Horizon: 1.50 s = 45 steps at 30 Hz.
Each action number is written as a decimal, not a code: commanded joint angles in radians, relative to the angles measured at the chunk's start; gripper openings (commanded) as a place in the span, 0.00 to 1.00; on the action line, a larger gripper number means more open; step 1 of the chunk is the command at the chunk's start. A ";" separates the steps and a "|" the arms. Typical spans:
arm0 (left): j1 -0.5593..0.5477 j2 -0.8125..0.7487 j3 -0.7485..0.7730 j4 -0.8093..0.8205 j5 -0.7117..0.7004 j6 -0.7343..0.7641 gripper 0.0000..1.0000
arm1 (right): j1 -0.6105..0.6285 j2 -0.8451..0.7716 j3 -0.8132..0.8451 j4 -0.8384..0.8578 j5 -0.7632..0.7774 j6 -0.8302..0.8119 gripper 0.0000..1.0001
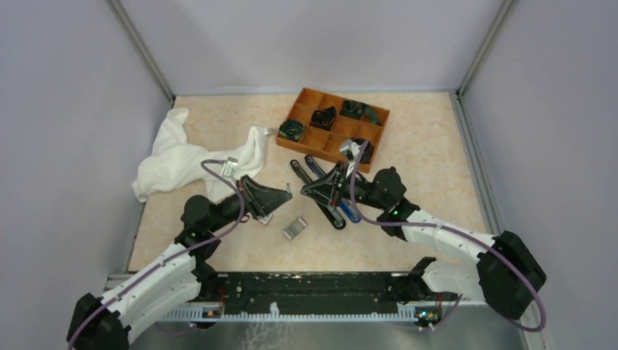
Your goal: Load the staples into the stapler
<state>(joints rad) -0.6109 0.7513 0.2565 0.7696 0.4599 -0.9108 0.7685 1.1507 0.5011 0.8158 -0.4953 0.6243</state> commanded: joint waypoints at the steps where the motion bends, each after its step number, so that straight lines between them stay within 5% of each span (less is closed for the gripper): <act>1: 0.000 -0.079 0.134 -0.392 -0.015 0.229 0.22 | -0.044 -0.090 0.124 -0.326 -0.129 -0.212 0.21; 8: 0.000 -0.026 0.383 -0.804 0.059 0.497 0.22 | -0.045 -0.120 0.290 -0.678 -0.217 -0.476 0.31; 14: 0.000 0.070 0.553 -1.004 0.136 0.684 0.21 | -0.045 -0.120 0.405 -0.884 -0.233 -0.662 0.38; 23: -0.002 0.156 0.687 -1.128 0.259 0.868 0.21 | -0.044 -0.108 0.461 -0.879 -0.318 -0.771 0.61; 33: -0.027 0.212 0.734 -1.185 0.330 0.966 0.23 | -0.004 0.007 0.595 -0.986 -0.408 -0.829 0.60; 45: -0.060 0.238 0.765 -1.222 0.311 1.004 0.23 | 0.024 0.054 0.639 -1.061 -0.407 -0.850 0.43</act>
<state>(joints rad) -0.6598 0.9852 0.9867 -0.4305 0.7536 0.0563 0.7742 1.1976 1.0744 -0.2390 -0.8818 -0.2001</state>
